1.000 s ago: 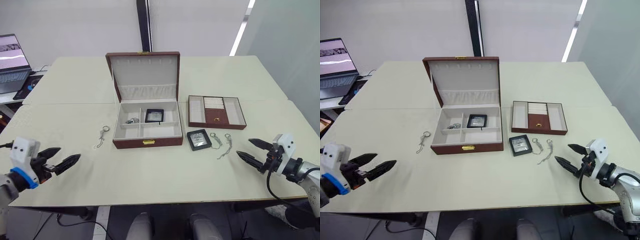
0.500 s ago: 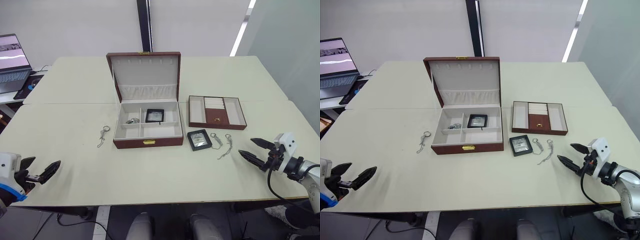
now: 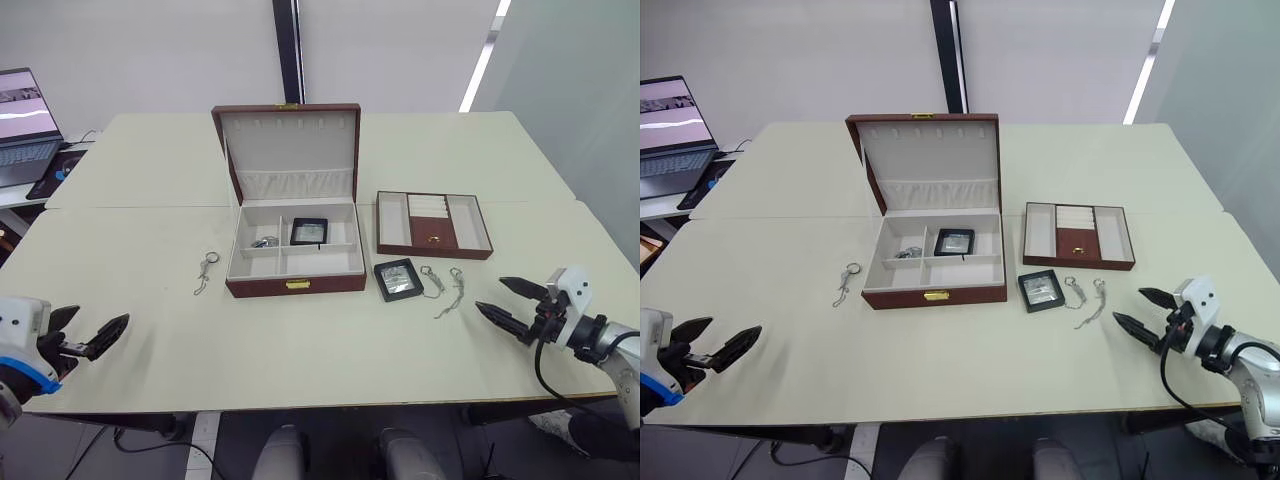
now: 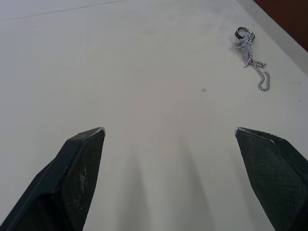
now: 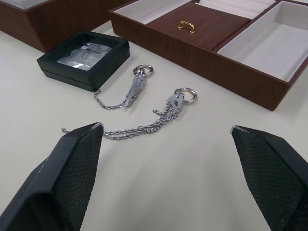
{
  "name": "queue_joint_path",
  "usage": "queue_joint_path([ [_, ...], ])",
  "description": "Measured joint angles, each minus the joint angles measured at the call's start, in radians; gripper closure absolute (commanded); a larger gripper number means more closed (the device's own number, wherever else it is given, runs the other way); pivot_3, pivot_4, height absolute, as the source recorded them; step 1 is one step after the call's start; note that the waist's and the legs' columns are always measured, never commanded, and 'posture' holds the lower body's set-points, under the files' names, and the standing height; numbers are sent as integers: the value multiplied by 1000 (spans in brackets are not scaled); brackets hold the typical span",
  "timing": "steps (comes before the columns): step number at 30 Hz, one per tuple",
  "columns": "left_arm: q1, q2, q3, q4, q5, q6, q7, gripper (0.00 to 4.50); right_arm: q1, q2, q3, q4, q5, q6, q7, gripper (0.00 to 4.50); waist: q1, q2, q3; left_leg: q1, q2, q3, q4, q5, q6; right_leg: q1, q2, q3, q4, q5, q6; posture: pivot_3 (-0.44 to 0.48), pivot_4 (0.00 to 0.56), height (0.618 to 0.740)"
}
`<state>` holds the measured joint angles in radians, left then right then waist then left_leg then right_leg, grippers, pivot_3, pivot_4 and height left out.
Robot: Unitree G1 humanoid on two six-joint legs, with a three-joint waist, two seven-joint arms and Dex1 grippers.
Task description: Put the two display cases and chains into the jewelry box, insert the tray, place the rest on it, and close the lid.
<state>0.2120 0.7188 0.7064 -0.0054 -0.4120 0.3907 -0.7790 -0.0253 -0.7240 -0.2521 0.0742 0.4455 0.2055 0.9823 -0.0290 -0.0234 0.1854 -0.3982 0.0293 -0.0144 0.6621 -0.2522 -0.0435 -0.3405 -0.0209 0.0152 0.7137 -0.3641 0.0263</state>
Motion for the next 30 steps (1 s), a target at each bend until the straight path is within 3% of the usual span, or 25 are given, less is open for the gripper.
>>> queue_joint_path([
  [15, -38, -172, -119, -107, -14, -64, 134, 19, 49, 64, 167, -405, 85, 92, 41, 0, 1, 0, 0, -1, 0, 0, 0, 0, 0, 0, 0, 0, -1, 0, 0, 0, 150, 740],
  [25, -190, -272, -272, -91, 46, -95, 286, 19, 73, 81, 273, -453, 36, 63, 35, 0, 3, -3, -2, 0, 0, -1, 0, 0, 0, 1, 1, -1, -1, 0, 0, 0, 150, 740],
  [30, -284, -290, -311, 35, 87, -119, 339, 19, 49, 101, 293, -453, 12, 65, 7, 0, 1, -3, -2, 0, -1, -1, 0, 0, 0, 1, 1, -1, -2, 0, 0, 0, 150, 740],
])
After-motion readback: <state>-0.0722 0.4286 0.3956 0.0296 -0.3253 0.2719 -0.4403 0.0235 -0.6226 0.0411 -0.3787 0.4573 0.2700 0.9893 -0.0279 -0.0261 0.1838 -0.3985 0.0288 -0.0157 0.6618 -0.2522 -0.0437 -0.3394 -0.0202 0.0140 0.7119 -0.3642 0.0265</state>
